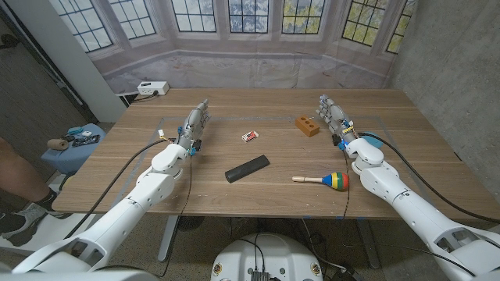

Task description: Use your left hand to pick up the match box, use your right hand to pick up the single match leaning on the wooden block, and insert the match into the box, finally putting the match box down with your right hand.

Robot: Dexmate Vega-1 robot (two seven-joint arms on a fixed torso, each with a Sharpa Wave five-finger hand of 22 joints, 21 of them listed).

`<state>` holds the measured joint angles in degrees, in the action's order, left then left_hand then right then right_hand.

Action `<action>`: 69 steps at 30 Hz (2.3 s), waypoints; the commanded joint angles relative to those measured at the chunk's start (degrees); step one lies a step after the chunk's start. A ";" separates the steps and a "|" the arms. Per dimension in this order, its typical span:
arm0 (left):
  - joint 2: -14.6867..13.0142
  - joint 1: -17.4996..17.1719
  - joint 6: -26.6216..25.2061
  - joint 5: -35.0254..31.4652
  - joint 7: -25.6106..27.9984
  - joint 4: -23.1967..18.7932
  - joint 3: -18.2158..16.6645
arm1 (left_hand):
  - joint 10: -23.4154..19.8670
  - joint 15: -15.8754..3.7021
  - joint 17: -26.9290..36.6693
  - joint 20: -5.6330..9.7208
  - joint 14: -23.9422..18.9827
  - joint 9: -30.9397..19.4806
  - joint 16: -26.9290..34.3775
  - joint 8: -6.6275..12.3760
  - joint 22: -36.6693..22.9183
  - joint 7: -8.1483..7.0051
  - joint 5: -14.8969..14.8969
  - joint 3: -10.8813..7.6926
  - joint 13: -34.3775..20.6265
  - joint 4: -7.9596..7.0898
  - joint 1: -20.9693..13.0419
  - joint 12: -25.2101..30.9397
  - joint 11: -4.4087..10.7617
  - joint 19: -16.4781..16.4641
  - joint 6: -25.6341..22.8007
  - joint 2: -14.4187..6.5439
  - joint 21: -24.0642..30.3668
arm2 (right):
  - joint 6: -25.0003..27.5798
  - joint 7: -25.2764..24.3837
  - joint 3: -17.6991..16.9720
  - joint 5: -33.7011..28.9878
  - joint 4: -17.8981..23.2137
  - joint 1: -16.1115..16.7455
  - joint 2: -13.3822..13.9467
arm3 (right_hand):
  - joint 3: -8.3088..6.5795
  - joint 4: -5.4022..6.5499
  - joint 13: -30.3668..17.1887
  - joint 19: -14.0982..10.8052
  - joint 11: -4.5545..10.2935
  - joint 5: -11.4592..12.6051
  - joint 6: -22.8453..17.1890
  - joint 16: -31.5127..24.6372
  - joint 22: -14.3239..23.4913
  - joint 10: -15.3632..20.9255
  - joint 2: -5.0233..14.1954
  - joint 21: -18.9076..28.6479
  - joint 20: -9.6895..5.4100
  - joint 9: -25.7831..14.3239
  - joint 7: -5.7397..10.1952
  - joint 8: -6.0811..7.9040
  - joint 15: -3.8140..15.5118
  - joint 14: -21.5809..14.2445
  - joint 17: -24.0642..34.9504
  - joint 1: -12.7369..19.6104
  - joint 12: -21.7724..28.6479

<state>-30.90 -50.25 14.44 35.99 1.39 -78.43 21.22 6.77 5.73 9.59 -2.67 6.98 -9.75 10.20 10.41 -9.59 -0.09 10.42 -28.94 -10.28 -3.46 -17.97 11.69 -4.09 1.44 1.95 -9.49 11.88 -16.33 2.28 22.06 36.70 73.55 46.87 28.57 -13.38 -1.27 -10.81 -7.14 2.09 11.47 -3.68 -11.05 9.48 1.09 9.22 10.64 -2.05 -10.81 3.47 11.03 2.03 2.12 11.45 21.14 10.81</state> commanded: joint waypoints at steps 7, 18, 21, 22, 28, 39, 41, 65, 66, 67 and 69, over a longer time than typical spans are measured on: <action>-2.72 -1.64 -1.68 -0.36 -0.24 -4.14 -0.30 | -0.18 -0.20 0.11 -0.44 0.23 -0.27 0.11 0.21 -0.21 0.58 -0.01 -0.35 -0.28 1.03 -1.22 0.32 -0.20 -0.44 0.15 0.28 0.06 | 1.57 -2.04 -0.08 -0.80 5.08 2.82 2.05 | -0.21 -0.29 -0.18 -0.53 0.50 0.16 -0.24 -0.25 0.21 -0.12 -0.17 0.28 -2.09 -0.10 -0.09 0.17 0.92 0.51 0.04 0.70 0.33; -4.80 -2.12 -3.39 -1.93 1.10 -7.13 -0.47 | -1.00 0.03 0.09 -0.81 -0.44 -0.28 0.23 0.47 -0.17 1.43 -0.17 -0.71 -0.32 3.08 -2.54 0.47 -0.34 -1.39 -0.73 1.22 -0.02 | 1.82 -2.35 0.33 -1.69 6.18 3.18 2.57 | -0.24 -0.41 -0.18 -0.58 0.48 0.10 -0.26 -0.28 0.21 -0.10 -0.21 0.29 -2.09 -0.10 -0.18 0.17 0.95 0.52 -0.03 0.69 0.33; -5.52 -2.46 -4.80 -2.58 2.53 -8.70 -0.57 | -1.73 0.04 0.10 -0.99 -1.06 -0.29 0.37 0.68 -0.17 1.65 -0.15 -0.86 -0.35 4.06 -3.18 0.67 -0.36 -2.15 -1.52 1.61 0.06 | 1.76 -2.47 0.38 -1.84 6.44 3.35 2.63 | -0.25 -0.43 -0.17 -0.61 0.46 0.09 -0.27 -0.30 0.21 -0.11 -0.21 0.30 -2.07 -0.09 -0.18 0.18 0.95 0.49 -0.04 0.68 0.33; -5.84 -2.59 -5.69 -2.79 3.21 -9.47 -0.59 | -2.05 0.02 0.10 -1.13 -1.38 -0.30 0.45 0.75 -0.17 1.75 -0.13 -0.92 -0.36 4.40 -3.41 0.76 -0.42 -2.34 -1.80 1.72 0.06 | 1.76 -2.50 0.40 -1.93 6.52 3.39 2.67 | -0.25 -0.44 -0.17 -0.61 0.49 0.09 -0.27 -0.30 0.21 -0.09 -0.21 0.30 -2.07 -0.09 -0.19 0.17 0.96 0.50 -0.04 0.68 0.33; -7.68 -2.50 -8.60 -3.33 3.24 -11.97 -0.36 | -2.66 0.23 0.13 -1.77 -2.03 -0.33 0.43 0.85 -0.21 2.54 -0.11 -1.12 -0.40 6.09 -4.50 0.82 -0.59 -3.64 -2.72 2.31 0.20 | 1.29 -2.82 0.47 -2.27 6.69 3.53 2.47 | -0.30 -0.52 -0.17 -0.64 0.47 0.07 -0.33 -0.32 0.21 -0.09 -0.19 0.31 -2.07 -0.09 -0.13 0.20 0.98 0.48 -0.08 0.73 0.33; -9.48 -2.45 -11.81 -6.04 5.66 -15.41 0.07 | -4.40 0.50 0.19 -2.16 -3.31 -0.40 0.58 1.23 -0.26 3.79 -0.06 -1.18 -0.49 8.54 -5.98 1.21 -0.90 -4.77 -4.82 3.35 0.10 | 1.42 -2.48 0.72 -2.88 6.52 2.58 2.65 | -0.42 -0.75 -0.17 -0.69 0.39 0.04 -0.57 -0.32 0.21 0.02 -0.19 0.31 -2.07 -0.09 -0.26 0.28 0.99 0.45 -0.18 0.91 0.37; -9.64 -2.61 -12.76 -6.69 6.95 -16.41 0.06 | -4.86 0.90 0.22 -2.45 -3.69 -0.45 0.57 1.48 -0.29 4.39 0.03 -1.30 -0.52 9.41 -6.63 1.26 -1.51 -4.85 -5.93 3.51 -0.04 | 1.48 -2.48 0.75 -3.03 6.42 2.38 2.70 | -0.45 -0.80 -0.17 -0.73 0.35 0.03 -0.59 -0.32 0.21 0.01 -0.19 0.33 -2.09 -0.09 -0.27 0.28 0.97 0.45 -0.20 0.95 0.37; -13.41 -2.40 -28.00 -16.07 17.10 -28.21 1.64 | -6.64 4.18 0.52 -5.69 -6.78 -0.88 0.95 2.91 -0.57 8.97 1.01 -1.86 -0.82 13.34 -11.21 1.25 -4.97 -8.38 -14.82 4.29 0.31 | -0.59 0.52 1.30 -2.71 1.32 -0.53 1.07 | -0.73 -1.36 -0.17 -1.49 0.18 -0.12 -1.32 -0.48 0.20 0.37 -0.19 0.55 -2.09 -0.09 -0.72 0.48 0.87 0.07 -0.36 1.30 0.49; -13.48 -2.26 -28.84 -16.63 17.52 -28.72 1.85 | -6.72 4.21 0.53 -5.80 -6.95 -0.89 0.98 2.98 -0.57 9.04 1.09 -1.93 -0.82 13.41 -11.45 1.26 -5.04 -8.43 -15.15 4.29 0.29 | -0.57 0.63 1.28 -2.69 1.21 -0.60 1.12 | -0.75 -1.40 -0.17 -1.58 0.10 -0.13 -1.31 -0.50 0.20 0.44 -0.19 0.58 -2.08 -0.09 -0.72 0.47 0.84 0.03 -0.37 1.33 0.51; -13.56 -2.13 -29.33 -17.14 17.74 -29.04 2.05 | -7.02 4.03 0.55 -5.85 -7.39 -0.91 1.08 3.08 -0.58 9.02 1.20 -2.04 -0.83 13.52 -11.86 1.34 -5.10 -8.62 -15.66 4.30 0.32 | -0.71 0.82 1.21 -2.61 1.06 -0.63 1.17 | -0.76 -1.43 -0.17 -1.61 0.11 -0.13 -1.32 -0.50 0.20 0.46 -0.19 0.59 -2.09 -0.09 -0.76 0.47 0.82 0.02 -0.38 1.35 0.52; -13.55 -1.93 -30.36 -18.10 18.33 -29.65 2.42 | -7.23 3.95 0.57 -6.18 -8.08 -0.94 1.20 3.21 -0.61 8.79 1.37 -2.23 -0.85 13.71 -12.69 1.36 -5.11 -9.37 -16.48 4.37 0.50 | -0.82 0.97 1.02 -2.45 1.07 -0.55 1.34 | -0.79 -1.49 -0.17 -1.68 0.04 -0.14 -1.36 -0.51 0.20 0.49 -0.19 0.60 -2.11 -0.09 -0.81 0.47 0.77 -0.01 -0.39 1.40 0.52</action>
<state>-43.52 -52.95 -9.30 22.63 15.67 -103.55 22.26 -0.11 9.72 10.02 -8.50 -0.36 -10.55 11.09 13.24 -10.02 8.78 11.37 -30.91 -10.81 9.90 -29.60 12.74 -8.93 -7.13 -13.34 -5.14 11.99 -16.26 1.90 23.33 33.67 76.24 47.06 29.99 -14.08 -2.30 -10.79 -8.16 2.07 11.47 -4.51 -11.05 9.46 1.09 9.07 10.68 -2.26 -10.78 2.64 11.26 2.04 2.12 10.92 21.88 11.04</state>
